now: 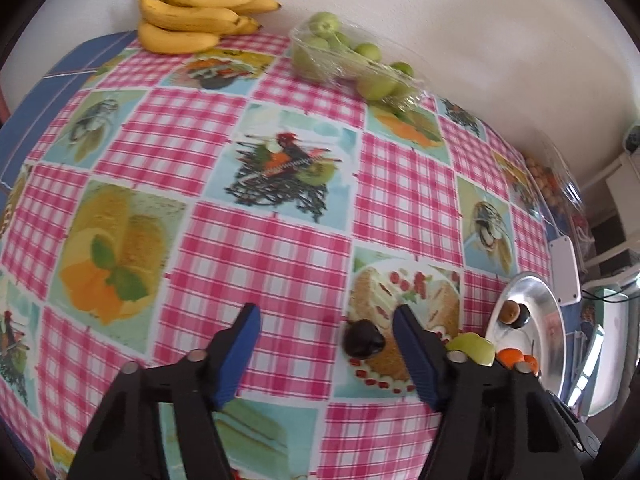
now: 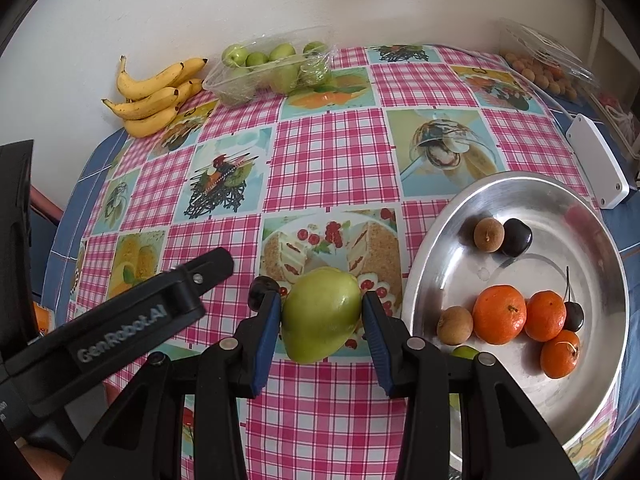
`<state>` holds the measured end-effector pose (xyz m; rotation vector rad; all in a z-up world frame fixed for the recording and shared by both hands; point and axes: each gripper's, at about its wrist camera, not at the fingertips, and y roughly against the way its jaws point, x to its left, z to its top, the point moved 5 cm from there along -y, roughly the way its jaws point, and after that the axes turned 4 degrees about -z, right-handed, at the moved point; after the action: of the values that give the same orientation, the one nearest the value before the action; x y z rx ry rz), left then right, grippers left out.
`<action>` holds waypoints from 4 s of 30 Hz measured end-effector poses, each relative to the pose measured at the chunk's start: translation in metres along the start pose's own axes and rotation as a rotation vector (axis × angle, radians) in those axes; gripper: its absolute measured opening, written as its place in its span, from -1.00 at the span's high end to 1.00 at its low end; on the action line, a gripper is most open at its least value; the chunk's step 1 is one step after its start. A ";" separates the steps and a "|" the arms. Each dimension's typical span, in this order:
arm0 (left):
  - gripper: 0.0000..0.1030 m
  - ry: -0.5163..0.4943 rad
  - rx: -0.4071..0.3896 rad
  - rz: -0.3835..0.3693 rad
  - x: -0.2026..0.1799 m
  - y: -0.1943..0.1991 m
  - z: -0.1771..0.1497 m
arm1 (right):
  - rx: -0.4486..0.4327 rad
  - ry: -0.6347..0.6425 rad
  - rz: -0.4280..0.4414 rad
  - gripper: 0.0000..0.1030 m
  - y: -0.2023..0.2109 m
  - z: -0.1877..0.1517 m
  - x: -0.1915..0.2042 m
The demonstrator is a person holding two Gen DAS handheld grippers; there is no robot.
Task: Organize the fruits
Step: 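Grasp the green pear with the right gripper while the left gripper grasps the dark cherry, then hold the green pear and dark cherry lifted above the tablecloth with both grippers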
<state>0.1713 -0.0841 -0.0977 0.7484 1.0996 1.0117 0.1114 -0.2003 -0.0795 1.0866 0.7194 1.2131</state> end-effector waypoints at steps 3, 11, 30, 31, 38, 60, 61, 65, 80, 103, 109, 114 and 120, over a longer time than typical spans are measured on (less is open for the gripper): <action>-0.08 0.005 0.020 -0.033 -0.004 -0.006 -0.003 | 0.002 -0.004 -0.001 0.16 0.000 0.000 -0.002; 0.15 0.031 0.058 -0.094 -0.008 -0.014 -0.008 | 0.015 -0.023 -0.002 0.16 -0.001 -0.003 -0.006; 0.37 0.053 0.094 -0.115 -0.014 -0.027 -0.015 | 0.037 -0.035 -0.017 0.16 -0.005 -0.007 -0.018; 0.38 0.052 0.093 -0.113 -0.015 -0.027 -0.015 | 0.039 -0.036 -0.017 0.16 -0.005 -0.007 -0.018; 0.46 0.066 0.092 -0.107 -0.012 -0.028 -0.014 | 0.040 -0.032 -0.018 0.16 -0.004 -0.007 -0.018; 0.55 0.123 0.073 -0.137 -0.002 -0.013 -0.009 | 0.020 -0.034 -0.008 0.16 0.003 -0.004 -0.018; 0.55 0.128 0.070 -0.139 -0.001 -0.011 -0.008 | 0.017 -0.033 -0.006 0.16 0.004 -0.004 -0.018; 0.55 0.138 0.057 -0.145 0.001 -0.005 -0.005 | 0.004 -0.033 -0.003 0.16 0.010 -0.001 -0.017; 0.55 0.148 0.118 -0.079 0.013 -0.013 -0.015 | 0.008 -0.035 0.006 0.16 0.015 0.000 -0.018; 0.28 0.182 0.136 -0.073 0.018 -0.014 -0.016 | 0.015 -0.031 0.008 0.16 0.013 -0.002 -0.017; 0.29 0.170 0.154 -0.077 0.013 -0.020 -0.020 | 0.015 -0.030 0.010 0.16 0.013 -0.002 -0.017; 0.41 0.154 0.156 -0.072 0.012 -0.020 -0.021 | 0.014 -0.032 0.010 0.16 0.013 -0.002 -0.017; 0.43 0.147 0.138 -0.078 0.012 -0.015 -0.017 | 0.001 -0.026 0.010 0.16 0.018 0.001 -0.017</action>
<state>0.1612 -0.0789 -0.1203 0.7441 1.3263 0.9433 0.1016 -0.2168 -0.0646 1.1064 0.6950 1.2053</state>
